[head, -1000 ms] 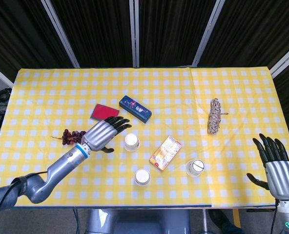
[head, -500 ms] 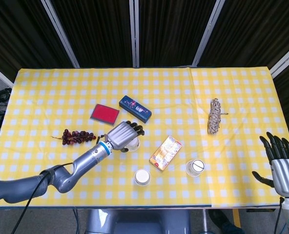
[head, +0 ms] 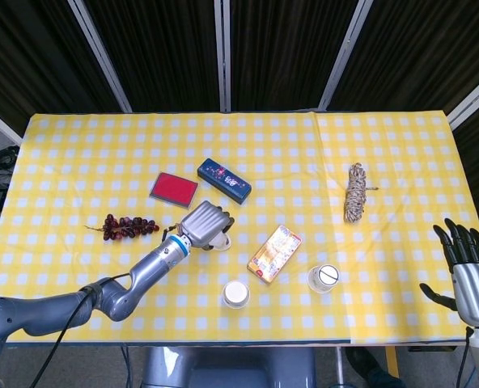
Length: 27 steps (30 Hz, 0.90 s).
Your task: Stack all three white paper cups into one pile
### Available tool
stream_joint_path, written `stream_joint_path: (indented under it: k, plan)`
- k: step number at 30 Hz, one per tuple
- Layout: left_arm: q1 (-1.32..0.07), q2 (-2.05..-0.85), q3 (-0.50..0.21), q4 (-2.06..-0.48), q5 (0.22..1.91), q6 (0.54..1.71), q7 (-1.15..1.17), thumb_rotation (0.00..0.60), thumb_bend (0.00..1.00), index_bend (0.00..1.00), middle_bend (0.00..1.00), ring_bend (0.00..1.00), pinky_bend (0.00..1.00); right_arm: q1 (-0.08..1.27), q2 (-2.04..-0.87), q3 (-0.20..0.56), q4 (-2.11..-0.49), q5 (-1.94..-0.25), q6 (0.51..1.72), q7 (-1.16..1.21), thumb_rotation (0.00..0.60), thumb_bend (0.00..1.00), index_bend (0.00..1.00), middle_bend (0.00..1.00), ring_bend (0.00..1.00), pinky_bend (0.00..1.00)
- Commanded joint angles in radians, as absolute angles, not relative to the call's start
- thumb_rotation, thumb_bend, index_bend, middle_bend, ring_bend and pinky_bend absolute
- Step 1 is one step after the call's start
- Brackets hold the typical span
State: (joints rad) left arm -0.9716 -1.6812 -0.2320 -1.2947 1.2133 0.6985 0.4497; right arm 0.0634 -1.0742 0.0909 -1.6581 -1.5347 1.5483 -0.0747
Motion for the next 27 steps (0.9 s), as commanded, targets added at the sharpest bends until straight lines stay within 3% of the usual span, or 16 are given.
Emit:
stream_joint_path:
  k: [1, 12, 20, 27]
  plan:
    - [-0.969, -1.661, -0.233, -1.314, 1.216, 0.724, 0.456, 0.6, 0.15, 0.56, 0.48, 0.47, 0.61, 0.063, -1.074, 0.09, -1.658, -1.535, 1.548, -0.075, 0.6, 0.0, 0.0, 0.0, 0.0, 0.0]
    - [-0.932, -1.482, -0.245, -1.555, 1.301, 0.783, 0.311, 0.6, 0.14, 0.56, 0.48, 0.47, 0.6, 0.065, -1.077, 0.087, -1.662, -1.54, 1.546, -0.085, 0.6, 0.0, 0.0, 0.0, 0.0, 0.0]
    - [-0.936, -1.374, -0.202, -1.749, 1.409, 0.759, 0.232, 0.6, 0.12, 0.55, 0.48, 0.47, 0.6, 0.069, -1.086, 0.084, -1.667, -1.543, 1.541, -0.109, 0.6, 0.0, 0.0, 0.0, 0.0, 0.0]
    - [-0.96, -1.329, -0.176, -1.824, 1.453, 0.72, 0.22, 0.6, 0.11, 0.54, 0.47, 0.47, 0.59, 0.067, -1.087, 0.087, -1.667, -1.537, 1.544, -0.109, 0.6, 0.0, 0.0, 0.0, 0.0, 0.0]
